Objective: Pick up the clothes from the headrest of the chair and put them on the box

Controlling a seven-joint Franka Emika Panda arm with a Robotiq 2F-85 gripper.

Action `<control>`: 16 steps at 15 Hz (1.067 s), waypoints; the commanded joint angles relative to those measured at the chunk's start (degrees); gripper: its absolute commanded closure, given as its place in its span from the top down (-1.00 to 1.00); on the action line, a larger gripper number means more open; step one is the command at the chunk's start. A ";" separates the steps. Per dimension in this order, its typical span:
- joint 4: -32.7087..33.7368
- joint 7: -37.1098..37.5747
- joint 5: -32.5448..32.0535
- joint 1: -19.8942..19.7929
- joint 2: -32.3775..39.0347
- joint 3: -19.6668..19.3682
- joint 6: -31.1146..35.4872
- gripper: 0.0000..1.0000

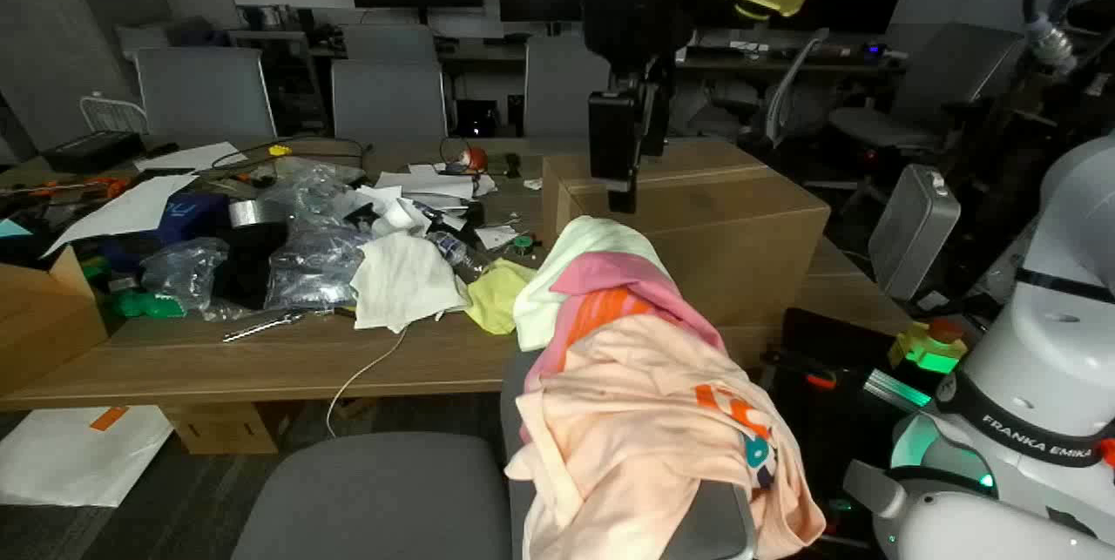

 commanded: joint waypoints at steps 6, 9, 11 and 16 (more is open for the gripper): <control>0.76 0.45 -0.47 1.68 0.11 -1.44 -0.16 1.00; 0.56 0.41 -0.88 2.01 0.86 -1.42 -0.15 1.00; 0.30 -0.74 -0.63 2.48 2.11 -1.44 0.45 1.00; -0.79 -2.62 0.23 3.63 6.01 -2.03 1.74 1.00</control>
